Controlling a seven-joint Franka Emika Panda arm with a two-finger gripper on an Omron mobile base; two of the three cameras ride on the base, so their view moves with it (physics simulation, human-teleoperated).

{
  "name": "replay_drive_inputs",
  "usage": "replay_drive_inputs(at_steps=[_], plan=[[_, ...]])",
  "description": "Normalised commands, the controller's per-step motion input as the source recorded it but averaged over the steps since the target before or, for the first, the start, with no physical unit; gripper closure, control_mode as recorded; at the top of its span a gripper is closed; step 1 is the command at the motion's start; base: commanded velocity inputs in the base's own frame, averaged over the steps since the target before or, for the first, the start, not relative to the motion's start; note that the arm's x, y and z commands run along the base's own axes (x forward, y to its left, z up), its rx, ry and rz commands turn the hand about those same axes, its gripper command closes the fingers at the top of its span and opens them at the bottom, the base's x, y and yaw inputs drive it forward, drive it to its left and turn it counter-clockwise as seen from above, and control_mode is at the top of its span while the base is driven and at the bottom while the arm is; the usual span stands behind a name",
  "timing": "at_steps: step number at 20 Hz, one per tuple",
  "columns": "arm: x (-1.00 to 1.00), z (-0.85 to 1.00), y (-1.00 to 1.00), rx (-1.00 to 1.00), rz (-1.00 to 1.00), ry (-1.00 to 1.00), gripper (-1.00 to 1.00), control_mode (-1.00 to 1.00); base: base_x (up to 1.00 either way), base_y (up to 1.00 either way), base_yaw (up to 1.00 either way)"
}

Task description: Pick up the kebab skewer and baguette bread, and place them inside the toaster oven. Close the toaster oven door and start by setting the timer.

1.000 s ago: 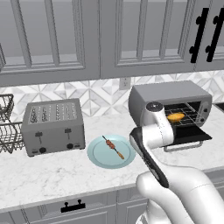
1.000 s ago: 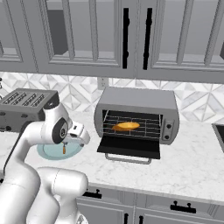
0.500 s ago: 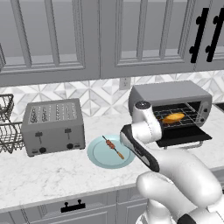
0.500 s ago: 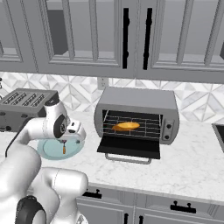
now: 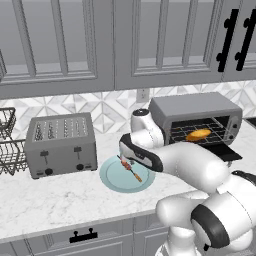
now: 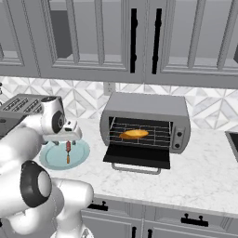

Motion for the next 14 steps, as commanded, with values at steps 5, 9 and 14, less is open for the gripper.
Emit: replay_drive_inputs(at_steps=[5,9,14], plan=[[0.11,-0.28,0.22,0.0,0.07,0.08,-1.0,-1.0,0.0,0.0,0.0],[0.0,-0.37,0.19,0.0,0.07,0.14,-1.0,-1.0,0.0,0.0,0.0],[0.0,-0.21,0.06,0.0,0.08,0.05,-1.0,-1.0,0.0,0.0,0.0]])
